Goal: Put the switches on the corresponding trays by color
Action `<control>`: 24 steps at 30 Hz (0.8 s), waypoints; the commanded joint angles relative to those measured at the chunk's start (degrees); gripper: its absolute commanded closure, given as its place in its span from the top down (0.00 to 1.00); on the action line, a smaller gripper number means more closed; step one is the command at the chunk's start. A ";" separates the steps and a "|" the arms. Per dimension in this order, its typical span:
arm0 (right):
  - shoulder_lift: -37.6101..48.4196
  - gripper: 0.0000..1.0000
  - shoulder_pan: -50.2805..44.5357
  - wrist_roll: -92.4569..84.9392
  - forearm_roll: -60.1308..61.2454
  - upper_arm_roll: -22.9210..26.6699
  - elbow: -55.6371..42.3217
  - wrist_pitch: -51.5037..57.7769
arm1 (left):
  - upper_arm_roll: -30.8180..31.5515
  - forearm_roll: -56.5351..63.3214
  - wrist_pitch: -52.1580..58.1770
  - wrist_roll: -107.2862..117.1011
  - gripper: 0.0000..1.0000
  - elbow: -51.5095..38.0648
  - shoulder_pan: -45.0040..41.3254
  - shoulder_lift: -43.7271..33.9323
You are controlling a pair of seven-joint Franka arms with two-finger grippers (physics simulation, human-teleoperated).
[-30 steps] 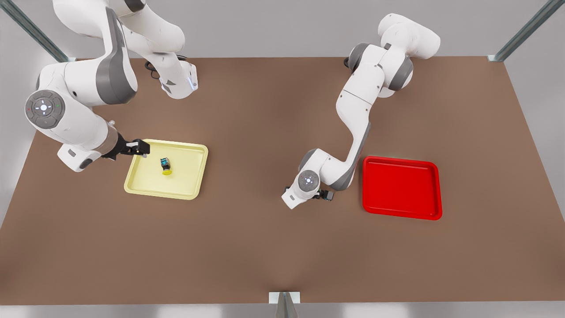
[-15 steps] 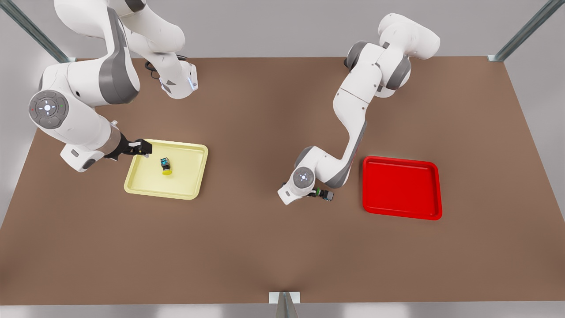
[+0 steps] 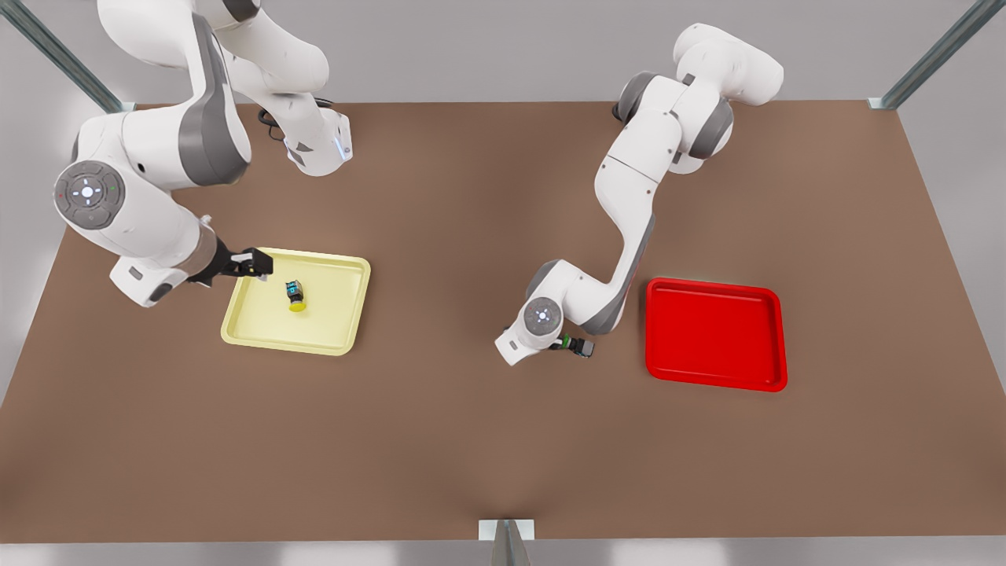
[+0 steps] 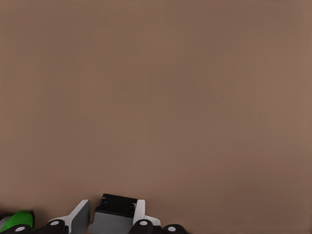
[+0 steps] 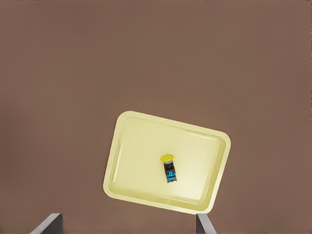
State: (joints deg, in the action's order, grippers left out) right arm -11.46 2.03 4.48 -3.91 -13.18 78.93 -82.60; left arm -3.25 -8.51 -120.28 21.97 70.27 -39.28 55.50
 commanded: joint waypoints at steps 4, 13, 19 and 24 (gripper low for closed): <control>-0.06 1.00 -0.01 0.00 -0.05 -0.01 0.00 -0.02 | 0.00 -0.10 -0.04 0.00 0.49 -0.05 -0.45 0.31; -0.05 1.00 -0.01 0.00 0.04 -0.01 -0.09 -0.02 | 0.18 -0.10 1.71 0.09 0.47 -0.05 0.08 -1.89; 0.03 1.00 -0.01 0.00 0.04 -0.01 -0.09 0.07 | 2.99 -0.10 9.10 -3.60 0.47 4.25 6.40 -10.76; 0.03 1.00 0.08 0.00 0.04 -0.01 -0.09 0.15 | 6.33 -0.02 10.86 -13.27 0.47 17.00 19.41 -22.10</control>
State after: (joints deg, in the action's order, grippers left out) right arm -11.43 2.07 4.48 -3.87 -13.18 78.84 -82.44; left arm 3.54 -6.03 -109.44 6.85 88.55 -17.76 32.62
